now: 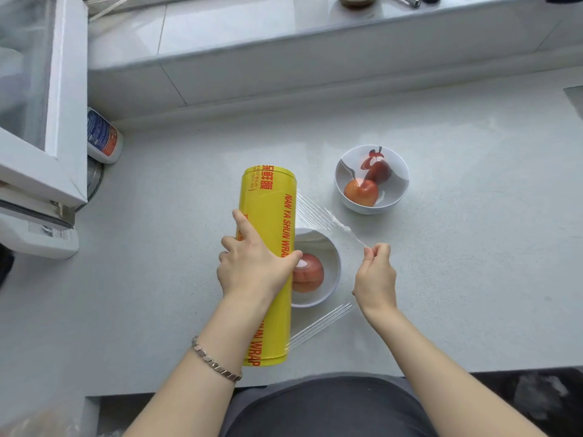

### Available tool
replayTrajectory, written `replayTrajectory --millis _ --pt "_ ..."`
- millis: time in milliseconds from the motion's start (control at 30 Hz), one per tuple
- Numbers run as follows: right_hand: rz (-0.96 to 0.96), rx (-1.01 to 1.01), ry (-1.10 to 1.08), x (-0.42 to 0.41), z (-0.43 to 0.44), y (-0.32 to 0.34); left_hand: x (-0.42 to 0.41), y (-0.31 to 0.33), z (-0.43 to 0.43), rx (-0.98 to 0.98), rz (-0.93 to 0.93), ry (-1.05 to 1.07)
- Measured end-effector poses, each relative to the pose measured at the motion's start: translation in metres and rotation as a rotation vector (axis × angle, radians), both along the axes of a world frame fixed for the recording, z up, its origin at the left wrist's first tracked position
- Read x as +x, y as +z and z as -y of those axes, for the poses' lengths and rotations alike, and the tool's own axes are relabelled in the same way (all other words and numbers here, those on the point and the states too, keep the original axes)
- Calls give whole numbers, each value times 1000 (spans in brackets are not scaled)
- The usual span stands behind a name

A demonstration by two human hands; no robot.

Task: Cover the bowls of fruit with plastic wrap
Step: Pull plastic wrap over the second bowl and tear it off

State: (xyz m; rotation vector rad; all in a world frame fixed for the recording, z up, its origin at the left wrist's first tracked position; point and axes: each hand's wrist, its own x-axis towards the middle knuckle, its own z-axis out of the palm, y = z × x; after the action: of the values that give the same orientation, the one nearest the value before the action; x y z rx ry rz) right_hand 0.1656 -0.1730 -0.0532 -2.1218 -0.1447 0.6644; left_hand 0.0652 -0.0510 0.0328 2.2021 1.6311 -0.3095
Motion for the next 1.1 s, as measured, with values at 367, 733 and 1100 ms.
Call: replayTrajectory --millis 367,733,1100 --pt "-175 -26 57 -18 -8 -27 7 -4 0 17 -65 -48" --pt "-83 124 161 -11 2 3 0 -3 -5 -62 22 -81" --pt "108 -59 314 -22 -9 -3 -36 -12 -26 -641 617 285"
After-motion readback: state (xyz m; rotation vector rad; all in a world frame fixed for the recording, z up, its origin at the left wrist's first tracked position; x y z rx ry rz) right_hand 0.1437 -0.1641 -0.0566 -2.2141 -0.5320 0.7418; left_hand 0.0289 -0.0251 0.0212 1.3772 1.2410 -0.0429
